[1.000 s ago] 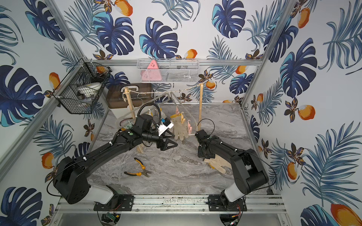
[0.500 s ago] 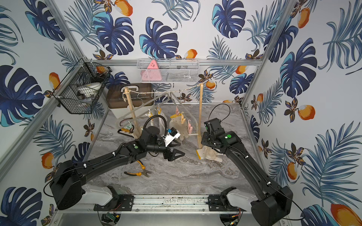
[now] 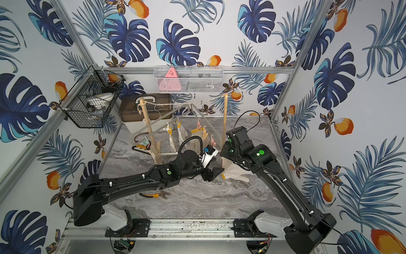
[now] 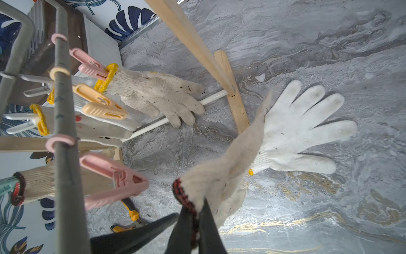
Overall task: Clip the gloves onto a hanger to dry
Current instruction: Pick up the glove from the center of the board.
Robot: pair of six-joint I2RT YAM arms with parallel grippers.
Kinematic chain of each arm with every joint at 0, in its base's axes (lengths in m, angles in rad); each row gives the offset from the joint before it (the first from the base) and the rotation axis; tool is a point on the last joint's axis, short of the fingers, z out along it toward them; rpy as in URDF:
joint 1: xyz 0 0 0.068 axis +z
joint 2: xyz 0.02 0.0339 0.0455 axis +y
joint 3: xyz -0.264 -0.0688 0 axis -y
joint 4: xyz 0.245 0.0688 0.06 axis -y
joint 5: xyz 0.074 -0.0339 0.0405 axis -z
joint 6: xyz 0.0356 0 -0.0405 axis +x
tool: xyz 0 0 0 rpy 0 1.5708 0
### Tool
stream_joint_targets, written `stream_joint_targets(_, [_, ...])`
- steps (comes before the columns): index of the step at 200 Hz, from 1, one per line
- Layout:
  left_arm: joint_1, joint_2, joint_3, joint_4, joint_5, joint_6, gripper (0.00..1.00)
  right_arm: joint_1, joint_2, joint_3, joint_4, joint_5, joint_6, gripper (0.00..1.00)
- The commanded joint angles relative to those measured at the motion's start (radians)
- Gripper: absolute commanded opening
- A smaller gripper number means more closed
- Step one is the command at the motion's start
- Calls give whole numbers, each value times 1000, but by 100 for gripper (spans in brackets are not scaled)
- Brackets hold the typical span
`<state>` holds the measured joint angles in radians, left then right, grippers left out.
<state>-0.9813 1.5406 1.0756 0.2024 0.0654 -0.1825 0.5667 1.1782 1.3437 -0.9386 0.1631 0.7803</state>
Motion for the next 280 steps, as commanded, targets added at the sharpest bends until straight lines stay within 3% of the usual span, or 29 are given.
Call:
stream_joint_targets(1, [-2, 4, 16, 25, -91, -1, 68, 2, -6, -7, 35, -27, 57, 0])
stream_joint_targets(35, [-2, 24, 43, 6, -128, 24, 49, 37, -10, -14, 69, -68, 89, 0])
stream_joint_targets(76, [-2, 28, 64, 2, -133, 53, 38, 51, -11, -24, 85, -85, 100, 0])
stream_joint_targets(110, [-2, 8, 50, -12, -133, 82, 2, 52, -11, -25, 84, -72, 93, 1])
stream_joint_targets(119, [-2, -3, 44, -20, -133, 96, 0, 52, -10, -28, 90, -75, 90, 5])
stream_joint_targets(154, [31, -45, 33, -92, -47, 154, 0, 51, -2, -5, 92, -66, 8, 34])
stream_joint_targets(176, [101, -77, 17, -142, 154, 176, 0, 27, 15, 49, 100, -112, -152, 53])
stream_joint_targets(201, [214, -109, 34, -242, 448, 243, 0, -32, -11, 33, 183, -320, -496, 69])
stream_joint_targets(221, [291, -116, 86, -374, 594, 314, 0, -80, -63, -39, 259, -584, -753, 71])
stream_joint_targets(251, [337, -104, 169, -581, 694, 440, 0, -164, -108, -98, 282, -911, -956, 70])
stream_joint_targets(280, [348, -111, 192, -653, 753, 497, 0, -184, -104, -166, 285, -971, -1084, 69])
